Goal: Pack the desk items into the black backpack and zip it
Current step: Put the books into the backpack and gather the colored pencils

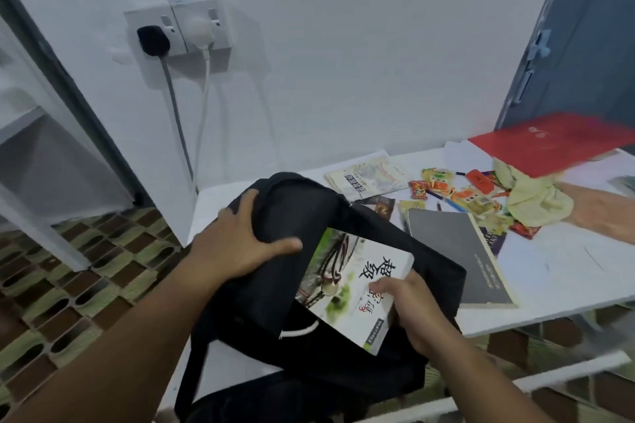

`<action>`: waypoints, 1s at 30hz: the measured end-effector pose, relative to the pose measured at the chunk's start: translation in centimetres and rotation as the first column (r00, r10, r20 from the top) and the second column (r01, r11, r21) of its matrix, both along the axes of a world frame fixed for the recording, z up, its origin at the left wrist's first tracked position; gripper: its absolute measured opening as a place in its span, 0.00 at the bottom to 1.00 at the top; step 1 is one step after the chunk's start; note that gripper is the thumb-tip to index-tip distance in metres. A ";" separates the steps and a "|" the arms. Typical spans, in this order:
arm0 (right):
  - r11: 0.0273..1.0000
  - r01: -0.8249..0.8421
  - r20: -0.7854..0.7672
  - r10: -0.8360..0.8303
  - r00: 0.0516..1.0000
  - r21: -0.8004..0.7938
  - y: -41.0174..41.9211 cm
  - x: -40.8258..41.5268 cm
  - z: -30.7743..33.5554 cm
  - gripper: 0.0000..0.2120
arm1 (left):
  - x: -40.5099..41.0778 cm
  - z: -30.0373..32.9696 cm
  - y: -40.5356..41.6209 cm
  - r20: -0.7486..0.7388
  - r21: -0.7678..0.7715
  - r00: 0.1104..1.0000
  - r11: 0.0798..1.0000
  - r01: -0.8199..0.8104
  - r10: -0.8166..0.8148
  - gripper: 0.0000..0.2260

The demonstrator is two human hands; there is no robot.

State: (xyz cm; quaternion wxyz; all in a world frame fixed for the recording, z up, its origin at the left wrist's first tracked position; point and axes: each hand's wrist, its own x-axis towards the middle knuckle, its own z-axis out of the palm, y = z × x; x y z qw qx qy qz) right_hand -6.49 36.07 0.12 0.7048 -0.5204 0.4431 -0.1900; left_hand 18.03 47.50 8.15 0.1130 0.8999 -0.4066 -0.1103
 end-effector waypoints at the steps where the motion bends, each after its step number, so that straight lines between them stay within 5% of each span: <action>1: 1.000 -0.001 -0.007 0.001 1.000 -0.019 0.1 0.0 0.1 0.14 | -1.0 0.3 -0.4 0.214 0.083 0.975 0.996 0.039 -0.056 0.51; 3: 0.997 -0.006 -0.017 0.004 1.000 -0.083 0.2 0.0 0.5 0.15 | -3.3 0.0 -1.1 0.564 0.088 0.765 0.944 0.319 -0.311 0.46; 4: 0.993 -0.012 -0.014 0.011 1.000 -0.121 0.2 0.0 0.9 0.16 | -4.2 -0.5 -1.5 0.646 0.081 0.617 0.843 0.531 -0.450 0.38; 6: 0.985 0.009 -0.016 -0.012 1.000 -0.171 -0.3 0.0 1.5 0.16 | -4.5 -1.7 -1.5 0.620 0.210 0.422 0.658 0.723 -0.661 0.22; 8: 0.983 0.061 -0.025 -0.066 0.997 -0.174 -1.4 -0.1 1.9 0.15 | -3.1 -2.5 -1.3 0.420 0.333 0.609 0.739 0.586 -0.672 0.13; 10: 0.983 0.109 -0.019 -0.113 0.993 -0.151 -2.2 -0.3 1.9 0.13 | -2.1 -3.4 -0.6 0.240 0.388 0.830 0.834 0.392 -0.503 0.13; 13: 0.976 0.186 0.013 -0.185 0.983 -0.114 -2.9 -0.8 1.7 0.10 | -3.8 -5.0 0.1 0.106 0.523 0.885 0.782 0.338 -0.453 0.55; 14: 0.972 0.218 0.026 -0.216 0.976 -0.093 -3.1 -0.9 1.5 0.09 | -5.3 -5.6 0.4 0.102 0.590 0.877 0.738 0.327 -0.470 0.60; 16: 0.959 0.278 0.041 -0.276 0.960 -0.060 -3.5 -1.0 1.4 0.08 | -7.1 -6.5 0.9 0.151 0.576 0.860 0.750 0.325 -0.488 0.51; 20: 0.950 0.293 0.049 -0.290 0.956 -0.103 -4.2 -1.5 1.4 0.08 | -6.4 -6.1 1.4 0.108 0.294 0.891 0.870 0.396 -0.442 0.11; 27: 0.945 0.264 0.122 -0.244 0.962 -0.193 -2.6 -2.5 1.2 0.07 | -6.1 -4.7 2.4 0.166 0.314 0.895 0.882 0.351 -0.415 0.13; 30: 0.949 0.272 0.103 -0.259 0.960 -0.158 -3.1 -2.6 0.5 0.06 | -6.5 -3.6 2.9 0.059 0.413 0.899 0.831 0.373 -0.433 0.12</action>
